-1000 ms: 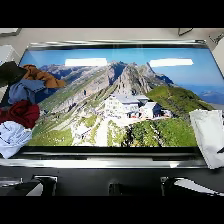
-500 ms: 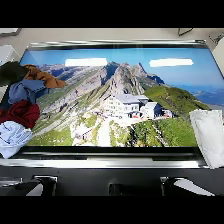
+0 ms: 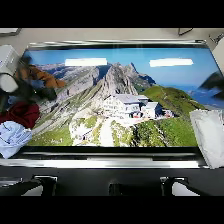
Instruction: Fold the clothes and pants, and hang the long-sleeved shirts on hangers.
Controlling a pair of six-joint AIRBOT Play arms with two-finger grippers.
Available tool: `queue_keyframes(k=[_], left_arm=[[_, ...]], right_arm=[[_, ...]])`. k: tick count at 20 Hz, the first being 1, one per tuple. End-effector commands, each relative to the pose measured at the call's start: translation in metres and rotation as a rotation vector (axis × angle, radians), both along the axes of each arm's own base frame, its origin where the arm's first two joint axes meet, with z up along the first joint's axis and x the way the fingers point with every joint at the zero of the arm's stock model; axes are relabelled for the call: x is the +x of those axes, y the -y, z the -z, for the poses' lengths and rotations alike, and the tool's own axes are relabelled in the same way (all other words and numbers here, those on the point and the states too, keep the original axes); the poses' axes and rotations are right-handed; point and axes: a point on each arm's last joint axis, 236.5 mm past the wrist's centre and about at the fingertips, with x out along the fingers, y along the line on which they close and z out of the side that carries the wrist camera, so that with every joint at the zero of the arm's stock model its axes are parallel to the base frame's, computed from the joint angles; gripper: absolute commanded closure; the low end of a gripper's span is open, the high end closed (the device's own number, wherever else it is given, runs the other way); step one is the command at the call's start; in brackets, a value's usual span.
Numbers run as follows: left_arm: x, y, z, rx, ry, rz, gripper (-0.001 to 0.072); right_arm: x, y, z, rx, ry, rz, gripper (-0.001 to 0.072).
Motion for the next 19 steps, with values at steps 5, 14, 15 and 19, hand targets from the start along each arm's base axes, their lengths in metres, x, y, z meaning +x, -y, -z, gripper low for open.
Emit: queue_keyframes(k=[5, 14, 15, 19], left_arm=[[-0.046, 0.012, 0.048, -0.039, -0.057, -0.009, 0.0013], [-0.044, 0.013, 0.049, -0.04, -0.055, -0.009, 0.0013], [-0.044, 0.013, 0.049, -0.04, -0.054, -0.009, 0.0013], [-0.044, 0.013, 0.049, -0.039, -0.054, -0.009, 0.0013]], right_arm=[[-0.052, -0.066, 0.092, 0.036, -0.277, -0.122, 0.0035], [-0.052, -0.066, 0.092, 0.036, -0.277, -0.122, 0.0035], [-0.052, -0.066, 0.092, 0.036, -0.277, -0.122, 0.0035], [-0.052, -0.066, 0.092, 0.036, -0.277, -0.122, 0.0035]])
